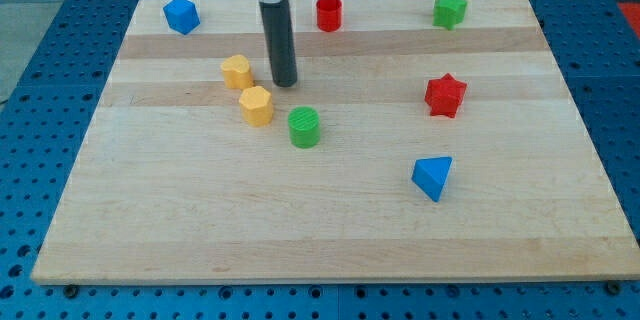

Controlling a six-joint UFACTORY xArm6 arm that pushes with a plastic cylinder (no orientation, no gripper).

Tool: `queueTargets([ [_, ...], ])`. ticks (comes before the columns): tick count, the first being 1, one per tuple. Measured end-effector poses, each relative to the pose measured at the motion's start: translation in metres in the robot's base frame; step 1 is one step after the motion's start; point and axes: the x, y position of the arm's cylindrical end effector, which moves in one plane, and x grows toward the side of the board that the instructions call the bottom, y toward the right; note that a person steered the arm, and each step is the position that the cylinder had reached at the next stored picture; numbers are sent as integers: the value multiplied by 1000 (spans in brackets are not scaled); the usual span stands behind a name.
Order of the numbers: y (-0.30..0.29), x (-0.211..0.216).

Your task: Place the heart to the center left

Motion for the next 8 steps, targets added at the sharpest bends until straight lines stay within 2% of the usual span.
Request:
queueTargets([
  [2, -86, -3],
  [8, -121, -3],
])
